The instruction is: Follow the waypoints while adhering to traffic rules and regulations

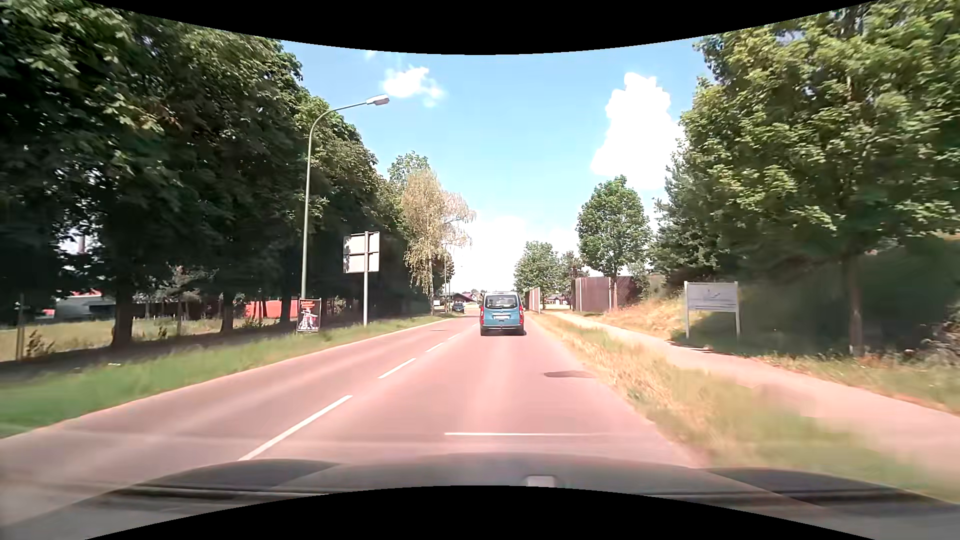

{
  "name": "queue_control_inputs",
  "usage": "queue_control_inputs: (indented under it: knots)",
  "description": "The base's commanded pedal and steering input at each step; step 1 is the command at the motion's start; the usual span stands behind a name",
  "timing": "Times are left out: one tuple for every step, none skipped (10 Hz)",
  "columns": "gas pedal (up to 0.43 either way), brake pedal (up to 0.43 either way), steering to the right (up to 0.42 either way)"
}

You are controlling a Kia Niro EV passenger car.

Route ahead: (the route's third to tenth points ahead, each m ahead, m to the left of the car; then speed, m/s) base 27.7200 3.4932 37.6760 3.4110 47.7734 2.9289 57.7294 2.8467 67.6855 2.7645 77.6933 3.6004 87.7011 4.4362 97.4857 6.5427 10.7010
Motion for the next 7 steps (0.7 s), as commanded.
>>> queue_control_inputs:
  knots:
    - [0.189, 0.0, 0.005]
    - [0.189, 0.0, 0.005]
    - [0.177, 0.0, 0.005]
    - [0.169, 0.0, 0.009]
    - [0.15, 0.0, 0.01]
    - [0.138, 0.0, 0.008]
    - [0.138, 0.0, 0.007]
